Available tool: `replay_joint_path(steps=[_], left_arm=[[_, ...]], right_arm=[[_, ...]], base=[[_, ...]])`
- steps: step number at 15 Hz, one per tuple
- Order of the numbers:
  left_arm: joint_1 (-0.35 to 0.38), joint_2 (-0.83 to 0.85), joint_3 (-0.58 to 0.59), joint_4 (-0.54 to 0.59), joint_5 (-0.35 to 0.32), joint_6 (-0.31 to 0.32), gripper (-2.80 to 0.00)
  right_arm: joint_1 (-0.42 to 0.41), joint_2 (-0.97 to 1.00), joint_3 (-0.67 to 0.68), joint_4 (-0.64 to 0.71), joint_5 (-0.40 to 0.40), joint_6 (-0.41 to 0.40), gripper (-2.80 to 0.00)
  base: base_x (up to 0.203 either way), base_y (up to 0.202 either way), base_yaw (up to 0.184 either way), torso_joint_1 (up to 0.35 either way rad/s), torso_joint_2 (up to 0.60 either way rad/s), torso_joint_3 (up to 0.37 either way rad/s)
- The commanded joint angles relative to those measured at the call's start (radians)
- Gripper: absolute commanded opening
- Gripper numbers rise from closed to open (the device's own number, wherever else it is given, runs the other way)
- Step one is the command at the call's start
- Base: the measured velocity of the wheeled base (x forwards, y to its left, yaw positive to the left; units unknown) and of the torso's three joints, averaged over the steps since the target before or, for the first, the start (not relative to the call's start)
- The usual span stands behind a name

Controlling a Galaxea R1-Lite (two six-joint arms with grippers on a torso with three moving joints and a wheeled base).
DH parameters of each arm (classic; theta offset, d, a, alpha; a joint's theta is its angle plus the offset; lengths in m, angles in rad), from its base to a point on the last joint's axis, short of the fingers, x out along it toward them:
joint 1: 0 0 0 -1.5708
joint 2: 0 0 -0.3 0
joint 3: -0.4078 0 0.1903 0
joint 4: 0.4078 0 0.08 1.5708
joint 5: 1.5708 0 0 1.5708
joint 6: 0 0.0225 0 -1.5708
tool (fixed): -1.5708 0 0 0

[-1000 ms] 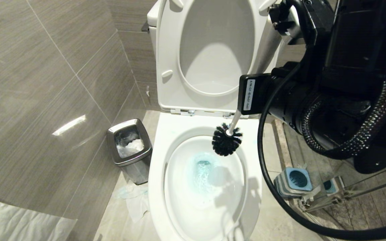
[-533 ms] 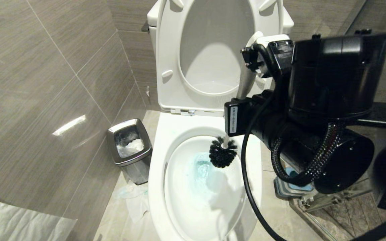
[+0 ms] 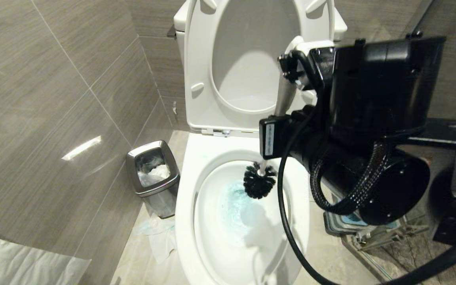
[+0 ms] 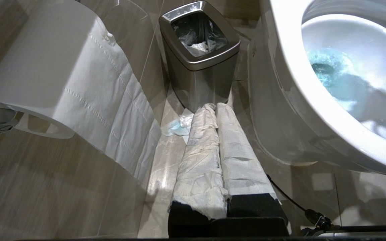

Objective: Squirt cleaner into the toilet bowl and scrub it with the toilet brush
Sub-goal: Scrub the toilet bowl

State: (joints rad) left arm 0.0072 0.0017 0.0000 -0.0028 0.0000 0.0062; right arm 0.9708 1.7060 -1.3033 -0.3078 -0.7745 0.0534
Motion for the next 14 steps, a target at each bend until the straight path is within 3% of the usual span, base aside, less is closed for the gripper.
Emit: replay_joint_path(steps=[1, 5, 9, 12, 14], left_arm=[[0.000, 0.000, 0.000, 0.000, 0.000, 0.000, -2.80], [0.000, 0.000, 0.000, 0.000, 0.000, 0.000, -2.80], [0.000, 0.000, 0.000, 0.001, 0.000, 0.000, -2.80], [0.000, 0.000, 0.000, 0.000, 0.001, 0.000, -2.80], [0.000, 0.000, 0.000, 0.000, 0.000, 0.000, -2.80]], right_arm=[[0.006, -0.003, -0.114, 0.030, -0.005, -0.018, -2.80], [0.009, 0.011, 0.019, 0.036, -0.007, 0.048, -2.80], [0.009, 0.013, -0.102, 0.039, -0.007, 0.024, -2.80], [0.023, 0.011, 0.052, 0.020, -0.008, 0.052, -2.80], [0.027, 0.008, 0.066, 0.014, -0.008, 0.039, -2.80]], base=[[0.000, 0.000, 0.000, 0.000, 0.00, 0.000], [0.000, 0.000, 0.000, 0.000, 0.00, 0.000], [0.000, 0.000, 0.000, 0.000, 0.00, 0.000], [0.000, 0.000, 0.000, 0.000, 0.00, 0.000], [0.000, 0.000, 0.000, 0.000, 0.00, 0.000]])
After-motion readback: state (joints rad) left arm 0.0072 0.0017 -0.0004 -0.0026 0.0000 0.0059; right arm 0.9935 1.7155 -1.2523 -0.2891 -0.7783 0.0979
